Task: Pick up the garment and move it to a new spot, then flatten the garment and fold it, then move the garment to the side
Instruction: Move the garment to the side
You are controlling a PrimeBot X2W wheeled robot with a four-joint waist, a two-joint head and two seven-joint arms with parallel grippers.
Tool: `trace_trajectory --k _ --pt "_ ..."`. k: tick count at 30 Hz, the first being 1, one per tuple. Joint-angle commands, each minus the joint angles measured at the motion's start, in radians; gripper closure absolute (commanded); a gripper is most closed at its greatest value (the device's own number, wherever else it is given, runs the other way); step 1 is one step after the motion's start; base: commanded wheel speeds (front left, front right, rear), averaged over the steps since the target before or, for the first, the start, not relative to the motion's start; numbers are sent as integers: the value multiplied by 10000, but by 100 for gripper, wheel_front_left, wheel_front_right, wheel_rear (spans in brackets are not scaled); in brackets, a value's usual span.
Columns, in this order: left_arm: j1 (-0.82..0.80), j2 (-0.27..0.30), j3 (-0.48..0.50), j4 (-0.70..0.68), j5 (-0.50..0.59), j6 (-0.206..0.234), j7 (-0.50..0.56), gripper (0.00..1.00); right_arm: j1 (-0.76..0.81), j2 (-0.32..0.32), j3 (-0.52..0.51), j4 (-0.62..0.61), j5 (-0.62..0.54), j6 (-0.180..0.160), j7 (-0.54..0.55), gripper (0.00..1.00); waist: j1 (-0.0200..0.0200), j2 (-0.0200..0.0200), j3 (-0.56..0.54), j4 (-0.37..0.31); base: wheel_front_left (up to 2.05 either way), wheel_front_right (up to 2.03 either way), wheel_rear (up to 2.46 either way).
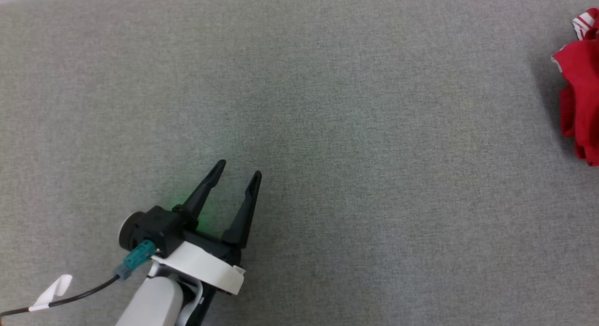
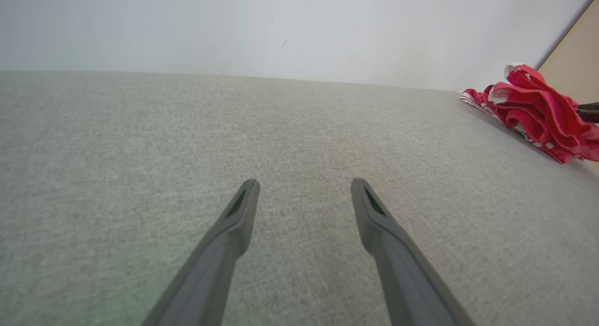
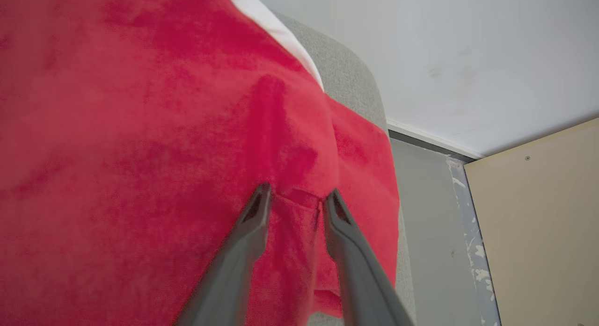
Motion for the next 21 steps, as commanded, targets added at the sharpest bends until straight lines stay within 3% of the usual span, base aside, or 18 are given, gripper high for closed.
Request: trace_trajectory --k 1,10,21 --pt "-55 80 56 22 -136 19 2 0 -152 41 -4 141 53 -4 18 0 0 0 -16 15 0 0 0" --pt "314 -143 454 146 -157 19 2 0 -368 263 149 841 -137 -4 -303 0 0 0 -1063 -35 0 0 0" --pt "1497 -452 1781 96 16 130 2 0 131 600 237 -1339 232 -6 -1168 0 0 0 -3722 -92 0 0 0"
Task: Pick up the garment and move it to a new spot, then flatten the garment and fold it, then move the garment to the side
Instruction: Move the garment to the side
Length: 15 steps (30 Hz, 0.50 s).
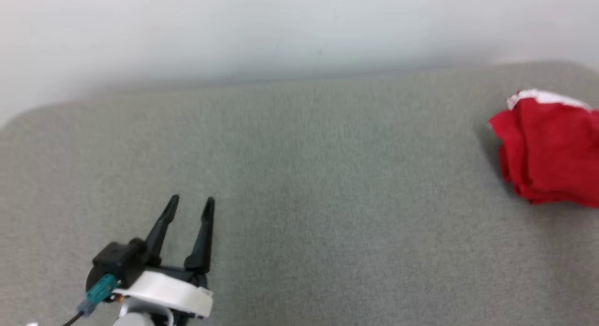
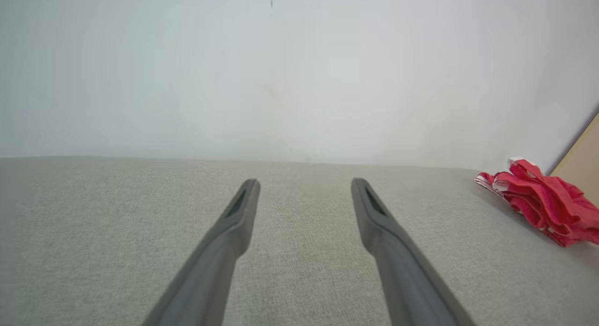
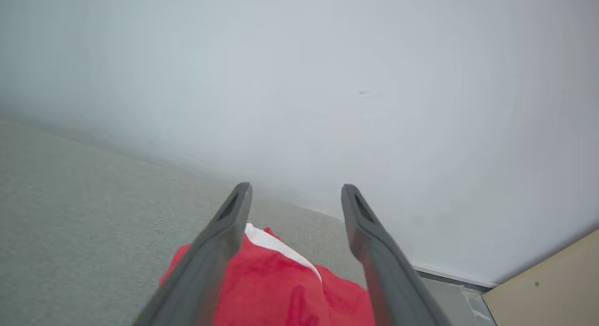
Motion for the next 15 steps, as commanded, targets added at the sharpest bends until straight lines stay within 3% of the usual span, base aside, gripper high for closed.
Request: trace_trajectory --k 1,8,15 --pt "225 5 151 -68 150 68 2 0 440 24 11 -241 143 -6 -33 0 0 0 -941 -10 0 0 0" --pt "984 -212 752 -279 -29 131 2 0 1903 -125 -540 -2027 487 -7 -343 0 0 0 -1821 55 0 0 0" --pt "1497 -502 1217 -309 -327 294 2 0 4024 342 -2509 -3173 7 -7 -922 0 0 0 -2055 94 0 0 0"
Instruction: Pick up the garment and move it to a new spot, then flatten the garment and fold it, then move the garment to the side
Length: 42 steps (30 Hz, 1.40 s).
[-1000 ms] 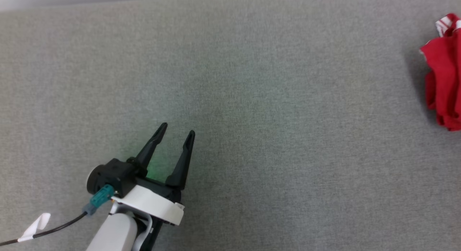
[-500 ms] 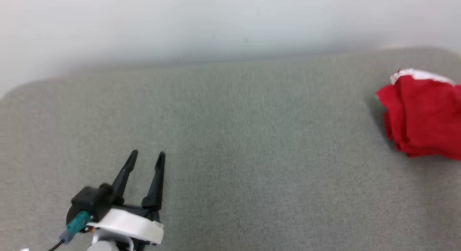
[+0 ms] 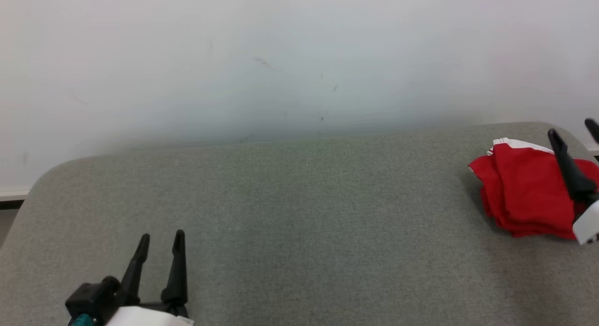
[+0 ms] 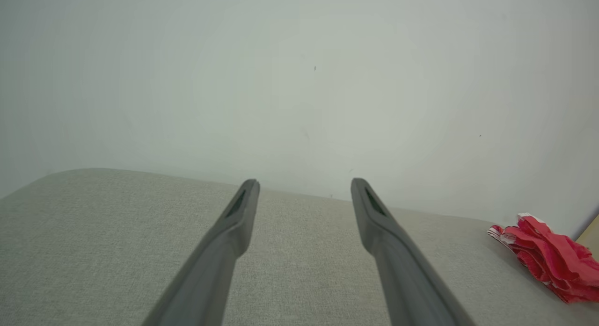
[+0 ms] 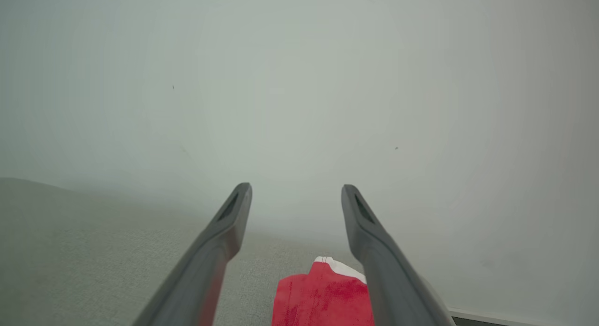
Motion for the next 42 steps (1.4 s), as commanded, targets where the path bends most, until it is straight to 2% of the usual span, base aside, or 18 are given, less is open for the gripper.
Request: trace_trajectory --k 1,3,10,13,18,28,42 --pt "191 -34 74 -47 16 22 2 0 590 190 -351 -142 -185 -11 -109 0 1 0 -15 -16 0 0 0" --pt "329 -59 207 -108 77 18 2 0 1365 586 -1188 -407 -608 -11 -196 0 1 0 -34 -42 0 0 0" --pt "849 -149 598 -130 477 -44 2 0 4144 2558 -3792 -1930 -2074 -14 -310 0 1 0 -154 -242 0 0 0" --pt "929 -186 760 -55 659 -72 2 0 4949 3290 -4345 -2617 -2760 -13 -323 0 1 0 -134 -309 0 0 0" --pt "970 -306 867 89 908 -181 2 0 5749 4165 -4584 -3114 -3478 -14 -329 0 1 0 -75 -315 0 0 0" --pt "1014 -401 666 312 1469 -259 2 0 6094 4920 -4828 -2968 -4155 -16 -342 0 1 0 -26 -228 0 0 0" --pt "830 -448 592 269 1560 -343 2 0 6212 5136 -4816 -2874 -4417 -16 -339 0 1 0 -50 -196 0 0 0"
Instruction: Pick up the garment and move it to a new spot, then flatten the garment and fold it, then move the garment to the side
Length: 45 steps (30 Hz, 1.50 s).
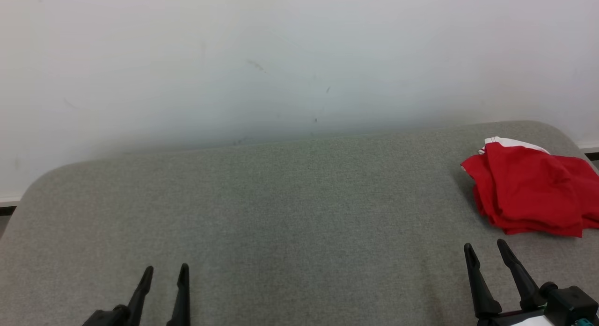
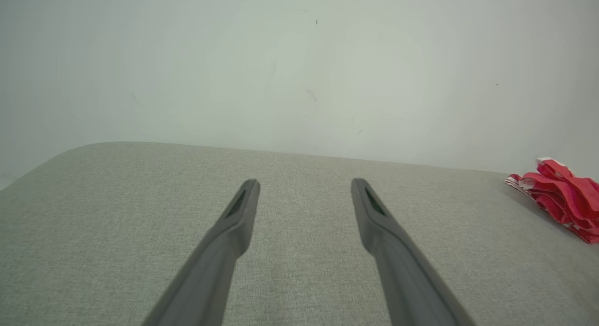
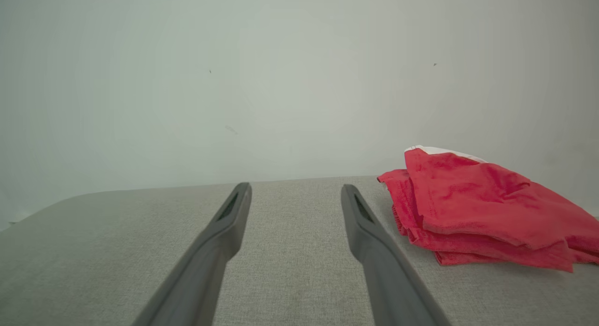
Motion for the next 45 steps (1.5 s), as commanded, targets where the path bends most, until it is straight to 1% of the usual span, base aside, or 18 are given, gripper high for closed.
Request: trace_trajectory --k 1,11,12,15,29,45 --pt "-81 20 20 -21 75 -32 2 0 128 14 -17 37 -78 -22 -25 0 0 -1 1 -7 0 0 0" --pt "-114 15 6 37 65 -46 2 0 9 10 139 127 -55 -22 -26 0 0 -1 -13 -82 0 0 0" --pt "-20 -10 -1 48 -11 -12 1 100 2 11 152 131 -88 0 5 100 0 -1 -13 -81 0 0 0" --pt "52 -57 14 287 -157 -12 69 100 127 52 164 292 50 2 57 100 0 -1 -9 -77 0 0 0" --pt "-214 -42 187 292 -2807 -19 771 100 7 200 -372 219 2367 0 727 100 0 -1 54 49 0 0 0" --pt "-461 -27 342 286 -5329 -28 1422 100 -110 354 -890 154 4567 -3 1380 100 0 -1 126 190 0 0 0"
